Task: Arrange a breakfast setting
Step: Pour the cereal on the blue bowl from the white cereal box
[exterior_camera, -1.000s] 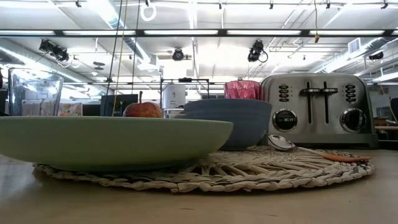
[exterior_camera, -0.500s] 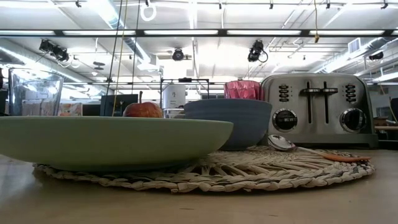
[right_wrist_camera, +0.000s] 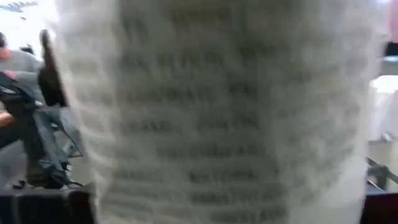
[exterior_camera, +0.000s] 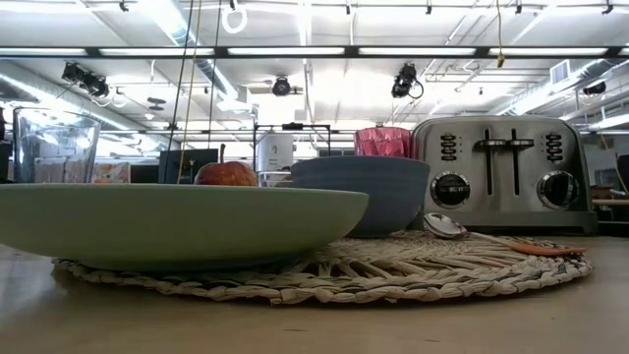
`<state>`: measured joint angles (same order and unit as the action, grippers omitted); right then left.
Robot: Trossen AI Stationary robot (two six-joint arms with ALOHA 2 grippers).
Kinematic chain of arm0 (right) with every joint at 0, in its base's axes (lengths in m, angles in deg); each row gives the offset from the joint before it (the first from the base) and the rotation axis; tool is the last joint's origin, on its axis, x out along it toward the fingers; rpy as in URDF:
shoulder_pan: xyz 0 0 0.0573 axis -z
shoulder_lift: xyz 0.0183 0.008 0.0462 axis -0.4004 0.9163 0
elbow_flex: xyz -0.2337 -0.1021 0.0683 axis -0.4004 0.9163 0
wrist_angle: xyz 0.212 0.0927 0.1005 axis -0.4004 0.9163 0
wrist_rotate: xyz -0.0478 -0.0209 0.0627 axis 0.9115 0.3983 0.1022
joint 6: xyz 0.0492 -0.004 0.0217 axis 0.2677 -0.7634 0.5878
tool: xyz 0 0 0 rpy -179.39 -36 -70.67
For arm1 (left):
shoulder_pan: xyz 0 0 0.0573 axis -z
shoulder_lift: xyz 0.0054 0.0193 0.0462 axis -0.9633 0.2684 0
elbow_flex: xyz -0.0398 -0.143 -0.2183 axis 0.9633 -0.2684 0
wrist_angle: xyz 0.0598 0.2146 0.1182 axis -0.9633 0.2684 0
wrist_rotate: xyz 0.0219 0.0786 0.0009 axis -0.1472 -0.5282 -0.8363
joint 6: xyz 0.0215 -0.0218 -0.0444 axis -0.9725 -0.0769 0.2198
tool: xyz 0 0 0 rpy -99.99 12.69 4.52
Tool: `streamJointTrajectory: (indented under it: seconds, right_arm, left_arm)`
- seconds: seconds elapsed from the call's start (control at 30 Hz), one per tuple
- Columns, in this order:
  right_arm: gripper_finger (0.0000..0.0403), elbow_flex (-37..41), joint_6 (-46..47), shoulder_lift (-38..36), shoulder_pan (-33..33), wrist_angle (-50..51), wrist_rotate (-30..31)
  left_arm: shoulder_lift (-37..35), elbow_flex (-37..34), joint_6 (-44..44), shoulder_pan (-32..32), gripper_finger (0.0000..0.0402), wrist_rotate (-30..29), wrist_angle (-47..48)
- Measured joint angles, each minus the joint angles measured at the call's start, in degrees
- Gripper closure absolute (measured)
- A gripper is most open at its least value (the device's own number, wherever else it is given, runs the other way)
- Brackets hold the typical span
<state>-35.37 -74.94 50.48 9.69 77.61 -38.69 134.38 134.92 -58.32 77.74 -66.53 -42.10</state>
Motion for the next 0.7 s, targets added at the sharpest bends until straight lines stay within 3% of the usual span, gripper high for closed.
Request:
streamJointTrajectory:
  seconds: [0.2,0.37,0.6,0.7]
  right_arm:
    - [0.0084,0.09,-2.14,-2.01,-0.07,3.11,0.98]
    - [0.0051,0.09,-4.89,-7.68,-1.47,4.95,3.93]
    - [0.0049,0.09,-6.07,-14.57,-5.29,9.43,11.45]
    - [0.0052,0.07,-6.07,-15.36,-6.87,9.76,12.4]
  left_arm:
    - [-1.09,0.0,0.47,-1.86,0.0339,0.55,4.75]
    - [-6.32,0.0,-0.03,-4.56,0.0344,-1.05,16.04]
    - [-15.36,-0.28,-1.9,-10.05,0.0344,-19.78,36.23]
    - [-18.76,-4.24,-0.54,-12.93,0.0344,-28.3,38.31]
